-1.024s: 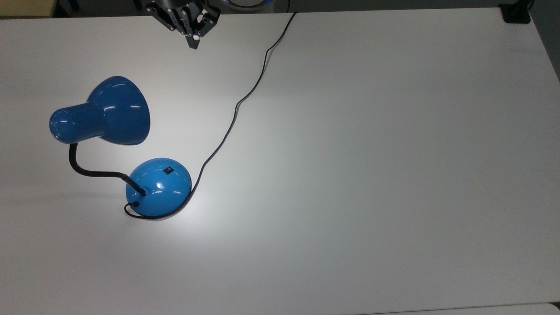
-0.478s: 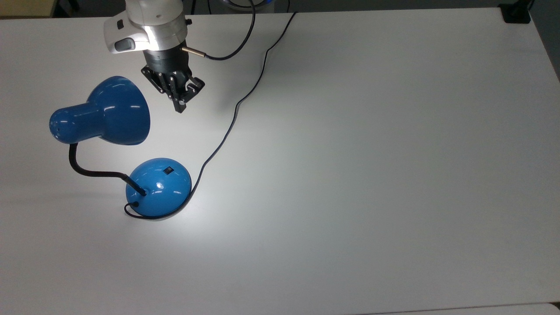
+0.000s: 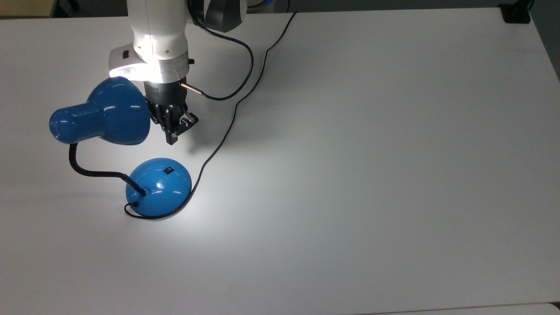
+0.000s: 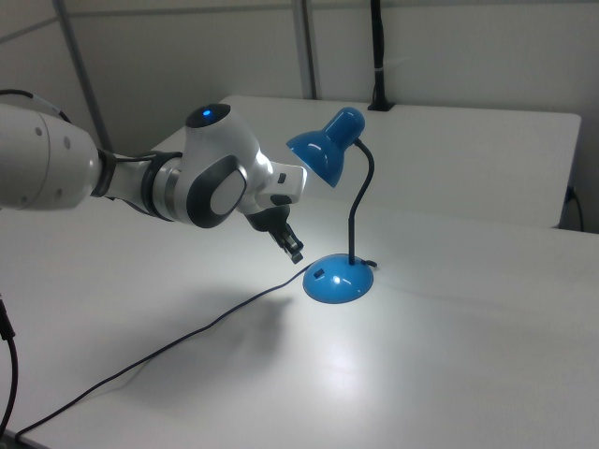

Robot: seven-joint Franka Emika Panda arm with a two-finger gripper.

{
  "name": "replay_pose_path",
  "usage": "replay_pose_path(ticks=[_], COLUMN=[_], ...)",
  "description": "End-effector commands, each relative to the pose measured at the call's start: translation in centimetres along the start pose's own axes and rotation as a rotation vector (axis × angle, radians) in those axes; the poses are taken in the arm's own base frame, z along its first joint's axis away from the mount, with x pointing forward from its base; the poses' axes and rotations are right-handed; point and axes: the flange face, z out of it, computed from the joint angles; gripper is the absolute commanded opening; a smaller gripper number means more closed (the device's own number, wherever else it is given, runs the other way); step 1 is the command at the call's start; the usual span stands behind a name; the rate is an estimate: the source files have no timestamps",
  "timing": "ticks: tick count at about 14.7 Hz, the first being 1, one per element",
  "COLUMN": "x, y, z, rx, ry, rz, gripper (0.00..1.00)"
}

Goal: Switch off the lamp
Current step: 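Move the gripper toward the blue lamp base, then lower the gripper onto the switch on the lamp base and press it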

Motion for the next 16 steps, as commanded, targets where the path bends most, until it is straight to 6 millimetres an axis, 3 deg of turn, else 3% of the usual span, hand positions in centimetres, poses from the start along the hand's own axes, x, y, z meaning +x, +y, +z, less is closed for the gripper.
replay_pose_path(ticks=[1,7,9,16], x=[-1.3,-2.2,-2.2,0.1], y=[-0.7,-1.3,-1.3,-2.4], z=[1.4,4.8,4.9,6.7], rx=[0.004,-0.074,-0.07,-0.072], ry=[0.081,0.135,0.144,0.172], rz=[0.053,0.103,0.121,0.121], gripper=[0.0,0.0,0.0,0.0])
